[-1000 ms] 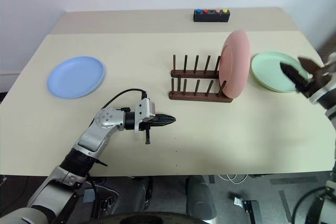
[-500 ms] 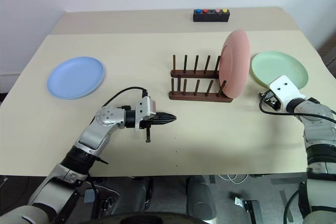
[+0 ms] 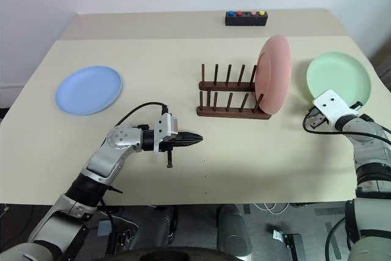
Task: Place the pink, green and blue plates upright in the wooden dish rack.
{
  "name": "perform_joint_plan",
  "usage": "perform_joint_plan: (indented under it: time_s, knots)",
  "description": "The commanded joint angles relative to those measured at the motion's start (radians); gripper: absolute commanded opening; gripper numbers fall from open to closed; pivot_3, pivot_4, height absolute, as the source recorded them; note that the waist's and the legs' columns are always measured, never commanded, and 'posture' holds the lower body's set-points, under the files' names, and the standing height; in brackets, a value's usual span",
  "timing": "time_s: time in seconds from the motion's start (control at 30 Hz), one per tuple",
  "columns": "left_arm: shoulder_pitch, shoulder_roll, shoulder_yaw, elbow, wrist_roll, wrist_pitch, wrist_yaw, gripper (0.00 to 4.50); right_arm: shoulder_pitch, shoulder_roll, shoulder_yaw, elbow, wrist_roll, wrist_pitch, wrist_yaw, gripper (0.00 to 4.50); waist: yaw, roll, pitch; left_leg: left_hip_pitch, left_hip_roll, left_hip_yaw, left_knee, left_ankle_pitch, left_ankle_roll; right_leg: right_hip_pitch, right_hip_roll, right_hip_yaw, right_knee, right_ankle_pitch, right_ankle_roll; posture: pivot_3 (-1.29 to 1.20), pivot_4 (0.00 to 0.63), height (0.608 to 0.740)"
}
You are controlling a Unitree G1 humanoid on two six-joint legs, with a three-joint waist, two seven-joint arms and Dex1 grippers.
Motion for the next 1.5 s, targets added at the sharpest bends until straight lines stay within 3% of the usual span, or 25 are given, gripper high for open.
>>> perform_joint_plan:
  time_s: [0.03,0.2,0.33,0.57,0.73,0.9,1.13,1.5]
  knots:
    - [-0.006,-0.005,0.019,-0.045,-0.025,0.003,-0.005,0.00,0.087,-0.063,-0.100,-0.204,0.036,0.038,-0.042,0.04,0.001,0.001,0.000,0.000,0.000,0.000,0.000,0.000,0.000,0.000,0.000,0.000,0.000,0.000,0.000,0.00,0.150,0.740]
    - [-0.008,-0.011,0.021,-0.051,-0.038,0.009,-0.011,0.00,0.231,-0.090,-0.282,-0.604,0.103,0.185,-0.043,0.04,-0.007,0.003,0.000,0.000,0.000,0.001,0.000,0.000,0.000,-0.001,0.000,0.001,0.000,0.000,0.000,0.00,0.150,0.740]
    - [-0.022,-0.018,0.034,-0.050,-0.059,0.018,-0.014,0.00,0.241,-0.108,-0.374,-0.862,0.158,0.306,-0.004,0.04,-0.014,0.003,0.000,0.000,0.000,0.001,0.000,0.000,0.000,-0.001,0.000,0.001,0.001,0.000,0.000,0.00,0.150,0.740]
    - [-0.026,-0.030,0.027,-0.037,-0.048,0.009,-0.015,0.00,0.046,-0.094,-0.359,-1.194,0.443,0.536,0.108,0.04,-0.019,0.003,0.000,0.000,0.000,0.000,0.000,0.000,0.000,-0.001,0.000,0.000,0.001,0.000,0.000,0.00,0.150,0.740]
    - [-0.016,-0.030,0.031,-0.037,-0.038,0.004,-0.006,0.00,-0.067,0.007,-0.290,-1.385,0.787,0.695,0.154,0.04,-0.018,0.002,0.001,-0.001,0.000,-0.001,0.000,0.000,0.000,-0.001,0.000,0.000,0.000,0.000,0.000,0.00,0.150,0.740]
    - [-0.010,-0.026,0.036,-0.042,-0.040,0.005,0.005,0.00,-0.082,0.121,-0.195,-1.440,0.973,0.812,0.129,0.04,-0.014,0.001,0.001,-0.002,0.000,-0.001,0.001,0.000,0.000,-0.001,0.000,0.000,0.000,0.000,0.000,0.00,0.150,0.740]
    - [0.001,0.000,0.101,-0.064,-0.072,0.025,0.040,0.00,-0.027,0.291,-0.169,-1.330,1.043,0.879,0.050,0.04,0.000,0.001,0.001,-0.002,0.000,-0.001,0.001,0.000,0.000,-0.003,0.000,-0.001,0.001,0.000,0.000,0.00,0.150,0.740]
    - [0.052,0.072,0.190,-0.092,-0.104,0.046,0.057,0.00,0.054,0.327,-0.199,-1.243,1.079,0.899,0.059,0.04,0.001,0.002,0.001,-0.004,0.000,-0.001,0.000,0.000,0.000,-0.004,0.000,-0.001,0.001,0.000,0.000,0.00,0.150,0.740]
